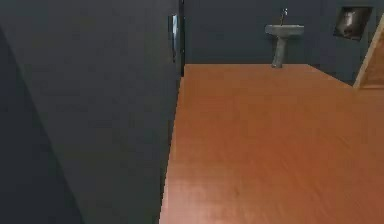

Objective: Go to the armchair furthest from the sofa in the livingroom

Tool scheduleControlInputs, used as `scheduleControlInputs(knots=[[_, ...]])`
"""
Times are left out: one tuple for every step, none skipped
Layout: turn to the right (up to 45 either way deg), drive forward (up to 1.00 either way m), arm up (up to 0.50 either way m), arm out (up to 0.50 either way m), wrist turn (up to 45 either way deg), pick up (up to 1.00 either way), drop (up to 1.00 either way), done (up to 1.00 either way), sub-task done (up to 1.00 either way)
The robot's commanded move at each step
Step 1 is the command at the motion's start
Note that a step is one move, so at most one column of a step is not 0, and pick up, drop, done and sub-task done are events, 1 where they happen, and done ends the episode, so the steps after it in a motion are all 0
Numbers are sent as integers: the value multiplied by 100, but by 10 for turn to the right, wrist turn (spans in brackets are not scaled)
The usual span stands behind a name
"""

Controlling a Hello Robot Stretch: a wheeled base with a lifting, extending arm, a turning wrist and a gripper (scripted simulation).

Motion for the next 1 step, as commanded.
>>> scheduleControlInputs(knots=[[450, 0, 0, 0, 0, 0, 0, 0, 0]])
